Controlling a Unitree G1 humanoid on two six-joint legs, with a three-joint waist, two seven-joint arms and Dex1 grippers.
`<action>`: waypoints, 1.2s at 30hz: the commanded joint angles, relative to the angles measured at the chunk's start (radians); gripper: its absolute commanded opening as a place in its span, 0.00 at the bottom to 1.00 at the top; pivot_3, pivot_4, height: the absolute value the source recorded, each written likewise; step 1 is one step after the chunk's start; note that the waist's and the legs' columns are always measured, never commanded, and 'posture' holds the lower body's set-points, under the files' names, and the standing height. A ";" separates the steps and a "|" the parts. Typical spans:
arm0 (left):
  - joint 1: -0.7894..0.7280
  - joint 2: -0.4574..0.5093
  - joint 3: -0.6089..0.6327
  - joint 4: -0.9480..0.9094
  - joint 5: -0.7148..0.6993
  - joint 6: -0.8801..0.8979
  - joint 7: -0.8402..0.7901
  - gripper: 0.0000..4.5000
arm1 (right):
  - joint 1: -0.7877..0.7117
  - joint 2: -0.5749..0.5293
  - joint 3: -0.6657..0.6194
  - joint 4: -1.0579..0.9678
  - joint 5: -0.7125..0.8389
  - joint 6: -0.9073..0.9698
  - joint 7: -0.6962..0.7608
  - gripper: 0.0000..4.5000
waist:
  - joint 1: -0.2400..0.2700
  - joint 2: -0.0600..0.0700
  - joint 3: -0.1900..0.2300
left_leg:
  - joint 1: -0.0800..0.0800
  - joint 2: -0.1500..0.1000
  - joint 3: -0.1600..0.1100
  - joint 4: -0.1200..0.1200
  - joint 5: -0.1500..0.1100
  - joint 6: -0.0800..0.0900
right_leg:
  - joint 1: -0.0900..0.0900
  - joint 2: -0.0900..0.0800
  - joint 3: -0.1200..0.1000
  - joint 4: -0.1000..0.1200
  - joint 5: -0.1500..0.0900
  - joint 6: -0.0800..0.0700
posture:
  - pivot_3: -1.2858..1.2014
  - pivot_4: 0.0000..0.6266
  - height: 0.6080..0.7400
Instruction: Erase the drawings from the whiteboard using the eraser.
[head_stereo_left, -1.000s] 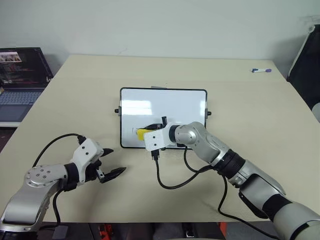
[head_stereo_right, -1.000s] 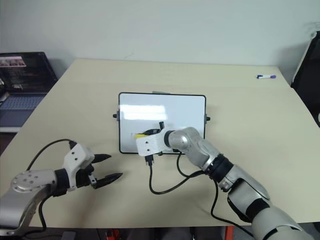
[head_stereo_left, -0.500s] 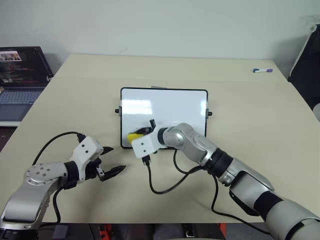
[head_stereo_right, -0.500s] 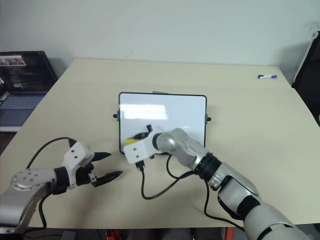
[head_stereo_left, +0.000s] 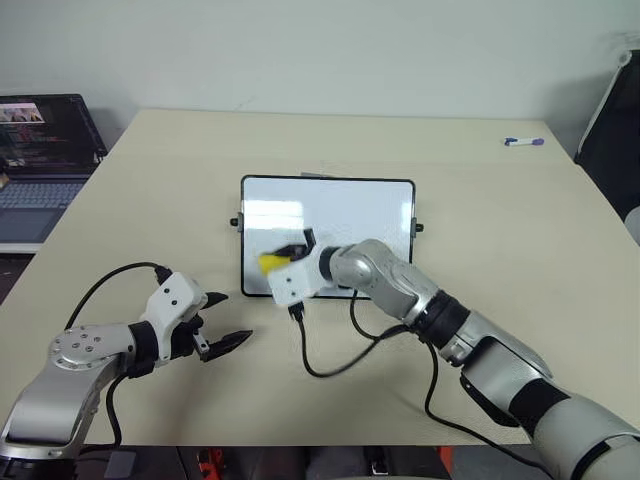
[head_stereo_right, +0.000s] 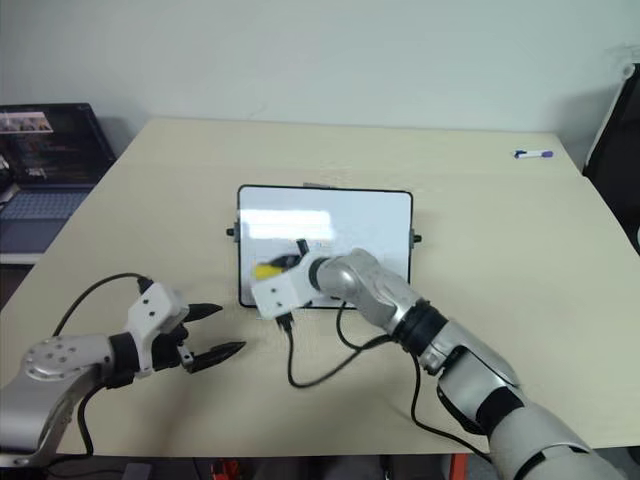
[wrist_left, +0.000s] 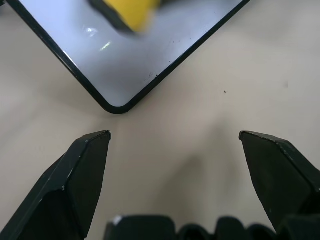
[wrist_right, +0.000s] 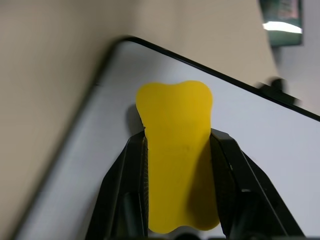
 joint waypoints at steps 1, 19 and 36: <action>-0.013 0.015 0.015 -0.031 -0.007 0.000 0.006 1.00 | -0.027 0.018 -0.047 0.040 -0.035 0.043 -0.085 0.29 | 0.000 0.000 0.000 | 0.000 0.000 0.000 0.000 0.000 0.000 | 0.000 0.000 0.000 0.000 0.000 0.000 | 0.52 0.24 1.00; -0.027 0.010 -0.004 -0.038 -0.012 0.007 0.014 1.00 | 0.025 -0.017 -0.030 -0.022 -0.008 0.039 0.069 0.29 | 0.001 0.000 0.000 | 0.001 0.000 0.000 0.000 0.001 0.000 | 0.001 0.000 0.000 0.000 0.000 0.000 | 0.52 0.24 1.00; -0.339 -0.054 -0.228 -0.079 -0.027 0.016 -0.040 1.00 | 0.560 -0.126 -0.628 -1.025 0.382 0.919 0.172 0.28 | 0.032 0.002 0.001 | -0.010 -0.001 -0.003 0.002 -0.002 -0.002 | -0.004 0.000 -0.002 -0.003 -0.001 0.003 | 0.52 0.24 1.00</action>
